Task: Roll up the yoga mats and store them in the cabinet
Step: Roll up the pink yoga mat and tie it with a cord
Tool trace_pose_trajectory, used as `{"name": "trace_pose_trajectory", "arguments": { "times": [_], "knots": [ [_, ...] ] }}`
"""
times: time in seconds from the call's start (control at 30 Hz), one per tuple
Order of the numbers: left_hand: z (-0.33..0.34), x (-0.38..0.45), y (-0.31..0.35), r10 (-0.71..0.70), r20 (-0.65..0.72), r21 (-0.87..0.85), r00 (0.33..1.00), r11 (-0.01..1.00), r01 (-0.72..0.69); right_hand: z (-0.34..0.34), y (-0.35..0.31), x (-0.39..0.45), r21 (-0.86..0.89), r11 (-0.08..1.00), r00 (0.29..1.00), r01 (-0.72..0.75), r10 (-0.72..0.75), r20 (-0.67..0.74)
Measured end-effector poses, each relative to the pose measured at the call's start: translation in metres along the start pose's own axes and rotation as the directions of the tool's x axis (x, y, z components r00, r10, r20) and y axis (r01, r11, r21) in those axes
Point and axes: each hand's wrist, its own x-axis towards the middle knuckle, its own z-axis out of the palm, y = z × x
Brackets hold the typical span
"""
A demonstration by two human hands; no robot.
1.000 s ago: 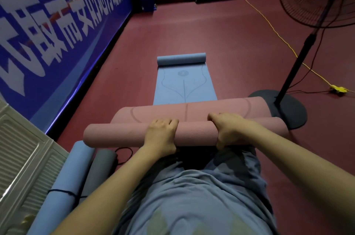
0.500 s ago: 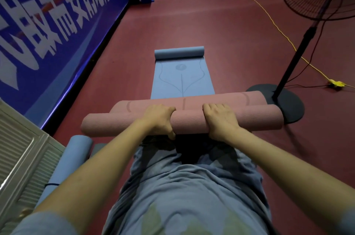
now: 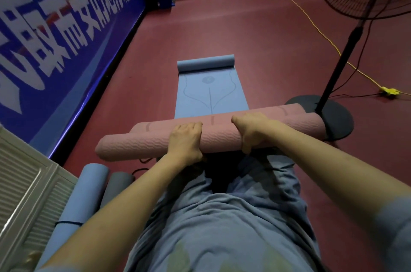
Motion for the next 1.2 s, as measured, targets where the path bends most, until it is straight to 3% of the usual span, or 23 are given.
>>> {"name": "trace_pose_trajectory", "arguments": {
  "times": [0.1, 0.23, 0.37, 0.57, 0.67, 0.77, 0.87, 1.1, 1.2],
  "knots": [
    [-0.012, 0.009, -0.002, 0.038, 0.064, 0.075, 0.997, 0.996, -0.043, 0.012, 0.0, -0.005, 0.018, 1.0, 0.995, -0.021, 0.022, -0.1],
    [-0.037, 0.037, -0.009, 0.073, 0.232, 0.083, 0.97, 0.992, -0.094, 0.038, -0.005, -0.006, -0.085, 0.996, 0.932, -0.042, 0.008, -0.363],
    [-0.036, 0.047, -0.012, 0.084, 0.278, 0.075, 0.957, 0.991, -0.108, 0.043, -0.004, -0.003, -0.071, 0.997, 0.901, -0.029, -0.004, -0.433],
    [-0.026, 0.042, -0.013, 0.059, 0.252, 0.014, 0.966, 0.998, -0.065, 0.026, -0.007, 0.002, -0.107, 0.993, 0.949, -0.058, 0.021, -0.315],
    [-0.018, 0.036, -0.015, 0.073, 0.186, -0.065, 0.98, 0.996, -0.062, 0.01, -0.005, 0.009, -0.128, 0.991, 0.98, -0.048, 0.022, -0.196],
    [-0.008, 0.028, -0.014, 0.145, 0.111, -0.019, 0.983, 0.989, -0.144, -0.011, -0.002, 0.015, -0.077, 0.996, 0.999, -0.044, 0.042, -0.026],
    [-0.009, 0.031, -0.013, 0.116, 0.102, -0.001, 0.988, 0.993, -0.116, -0.026, -0.003, 0.021, -0.051, 0.998, 0.995, -0.038, 0.043, 0.086],
    [-0.013, 0.043, -0.016, 0.124, 0.116, 0.085, 0.985, 0.987, -0.134, -0.015, -0.001, 0.024, -0.055, 0.998, 0.999, -0.029, 0.03, 0.021],
    [-0.027, 0.056, -0.018, 0.116, 0.224, 0.061, 0.968, 0.989, -0.133, -0.008, 0.001, 0.021, -0.061, 0.998, 0.998, 0.0, -0.003, -0.061]
  ]
}}
